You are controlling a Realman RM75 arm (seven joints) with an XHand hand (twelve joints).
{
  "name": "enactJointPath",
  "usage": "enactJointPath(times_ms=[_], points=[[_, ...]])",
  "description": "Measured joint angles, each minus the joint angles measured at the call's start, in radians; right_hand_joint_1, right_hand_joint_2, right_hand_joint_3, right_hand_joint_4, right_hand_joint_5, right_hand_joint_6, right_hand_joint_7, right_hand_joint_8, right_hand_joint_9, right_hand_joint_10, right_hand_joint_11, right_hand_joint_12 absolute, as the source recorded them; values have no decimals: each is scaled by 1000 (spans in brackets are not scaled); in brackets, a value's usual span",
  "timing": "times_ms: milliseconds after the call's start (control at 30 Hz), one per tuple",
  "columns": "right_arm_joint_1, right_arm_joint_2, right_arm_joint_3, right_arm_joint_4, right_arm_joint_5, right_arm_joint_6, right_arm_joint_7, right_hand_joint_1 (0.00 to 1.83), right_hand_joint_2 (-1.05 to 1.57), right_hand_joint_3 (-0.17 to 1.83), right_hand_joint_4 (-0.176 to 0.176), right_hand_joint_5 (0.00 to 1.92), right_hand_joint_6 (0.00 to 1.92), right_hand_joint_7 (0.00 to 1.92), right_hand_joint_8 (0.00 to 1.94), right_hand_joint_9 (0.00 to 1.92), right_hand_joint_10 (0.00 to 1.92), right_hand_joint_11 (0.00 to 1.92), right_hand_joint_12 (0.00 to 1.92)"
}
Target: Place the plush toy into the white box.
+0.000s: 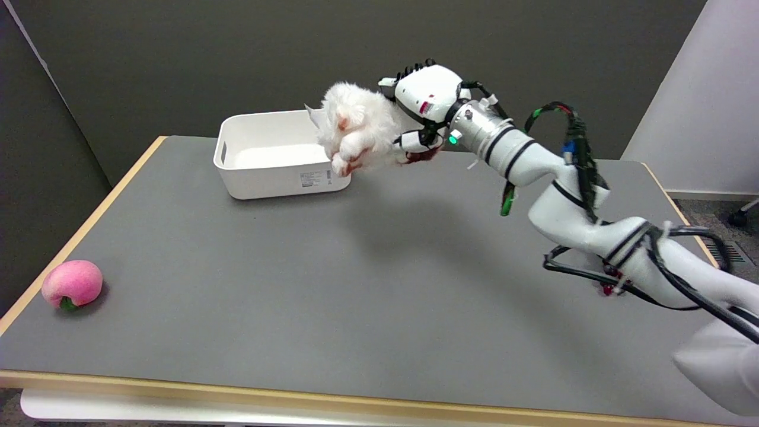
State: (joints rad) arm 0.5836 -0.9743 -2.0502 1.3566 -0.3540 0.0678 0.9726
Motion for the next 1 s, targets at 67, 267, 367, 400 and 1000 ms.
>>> enactJointPath(times_ms=[67, 267, 367, 400, 1000], points=[[30, -31, -11, -64, 13, 1, 7, 1199, 1174, 183, -176, 543, 1509, 882, 1354, 791, 1279, 647, 1581], [125, -134, -54, -258, 43, 25, 23, 1199, 1120, 291, -172, 551, 1528, 886, 1344, 790, 1326, 666, 1624], [172, -191, -77, -359, 55, 42, 28, 1190, 1177, 185, -158, 546, 1530, 870, 1351, 826, 1240, 713, 1541], [186, -208, -84, -390, 59, 47, 29, 1189, 1177, 185, -157, 545, 1532, 869, 1352, 827, 1240, 715, 1543], [375, -454, -144, -732, 91, 111, 3, 1187, 1182, 182, -156, 541, 1536, 865, 1359, 821, 1240, 707, 1563]])
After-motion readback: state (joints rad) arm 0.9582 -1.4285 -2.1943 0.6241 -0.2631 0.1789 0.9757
